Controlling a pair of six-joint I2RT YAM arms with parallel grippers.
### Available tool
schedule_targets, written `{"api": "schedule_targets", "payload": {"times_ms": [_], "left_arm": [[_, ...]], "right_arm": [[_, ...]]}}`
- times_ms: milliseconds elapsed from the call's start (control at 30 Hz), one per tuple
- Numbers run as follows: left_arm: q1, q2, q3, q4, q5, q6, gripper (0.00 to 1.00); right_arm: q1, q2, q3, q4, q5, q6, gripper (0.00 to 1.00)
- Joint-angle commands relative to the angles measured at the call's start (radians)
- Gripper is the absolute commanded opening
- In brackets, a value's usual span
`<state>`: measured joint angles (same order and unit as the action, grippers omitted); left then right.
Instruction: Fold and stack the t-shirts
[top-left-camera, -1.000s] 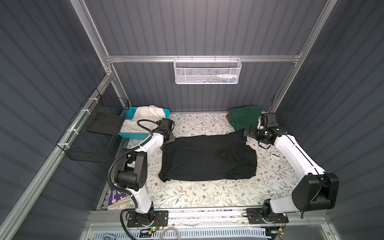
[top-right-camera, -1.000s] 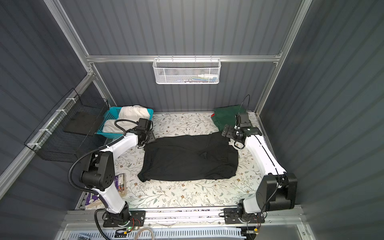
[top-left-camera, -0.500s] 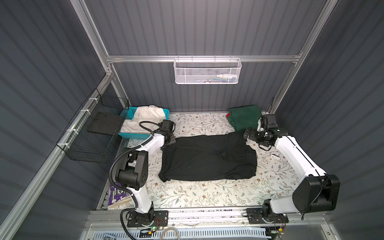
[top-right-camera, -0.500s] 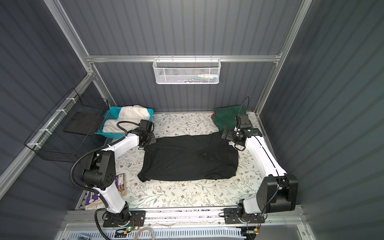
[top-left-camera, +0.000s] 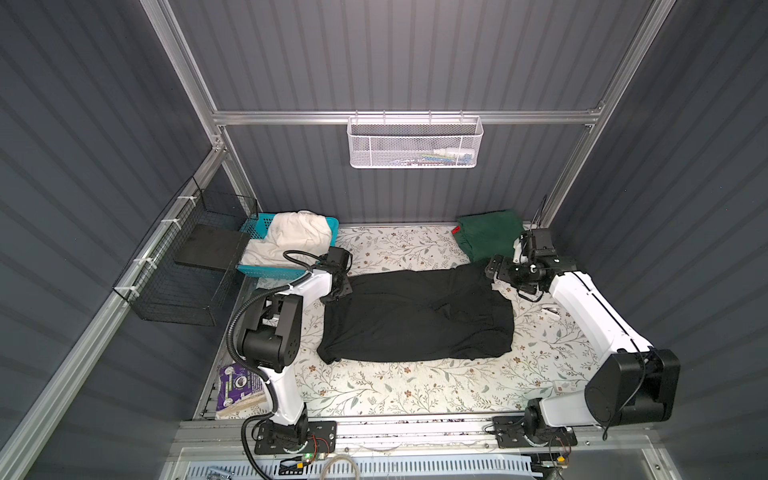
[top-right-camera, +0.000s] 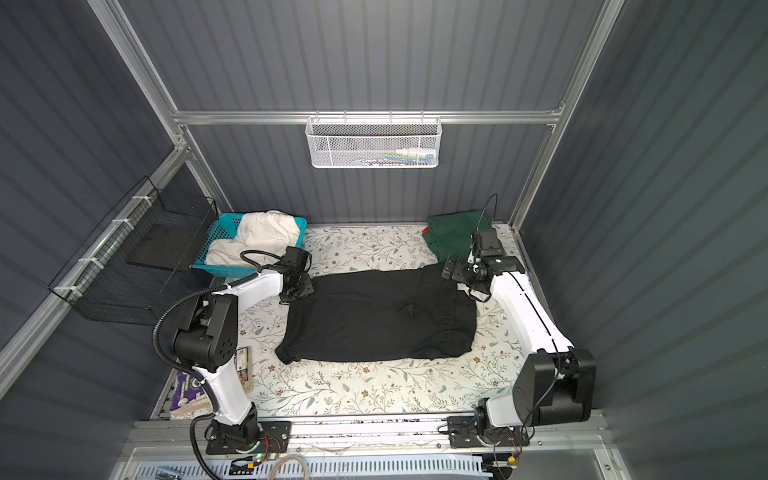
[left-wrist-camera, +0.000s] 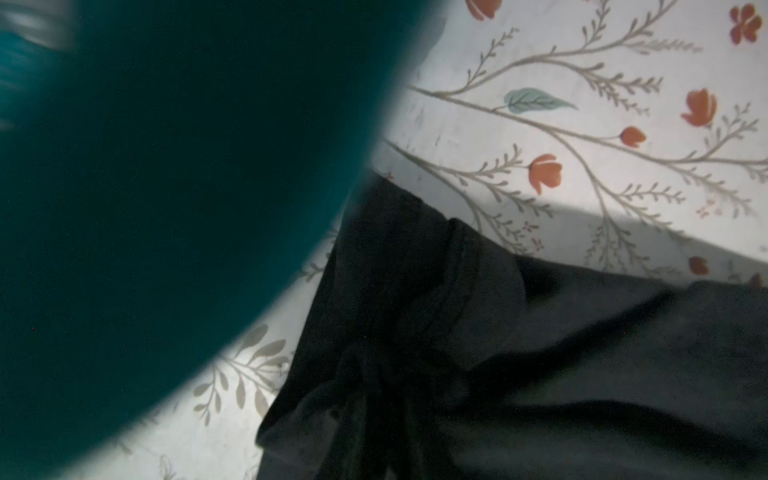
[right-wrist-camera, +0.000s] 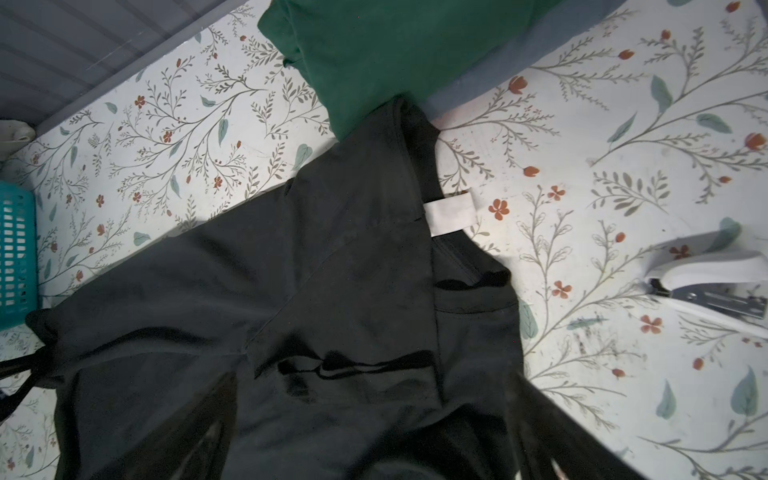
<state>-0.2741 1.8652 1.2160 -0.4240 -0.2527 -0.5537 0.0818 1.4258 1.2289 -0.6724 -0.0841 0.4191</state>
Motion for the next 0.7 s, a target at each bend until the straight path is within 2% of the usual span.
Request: {"api": "schedule_targets", "payload": {"times_ms": [0,300,667], "left_arm": [[-0.003,-0.004,0.006,-0.008,0.009,-0.001,0.00],[-0.015,-0.108,-0.056,-0.004,-0.012,-0.008,0.00],[-0.061,-0.342,-0.242,0.031,-0.081,-0.008,0.00]], "right_arm": [[0.004,-0.004,0.014,-0.010,-0.067,0.008,0.99],[0.041,-0.002,0.023,-0.036,-0.075,0.001,0.99],[0.089,0.051,0.049,-0.132,-0.061,-0.043,0.99]]}}
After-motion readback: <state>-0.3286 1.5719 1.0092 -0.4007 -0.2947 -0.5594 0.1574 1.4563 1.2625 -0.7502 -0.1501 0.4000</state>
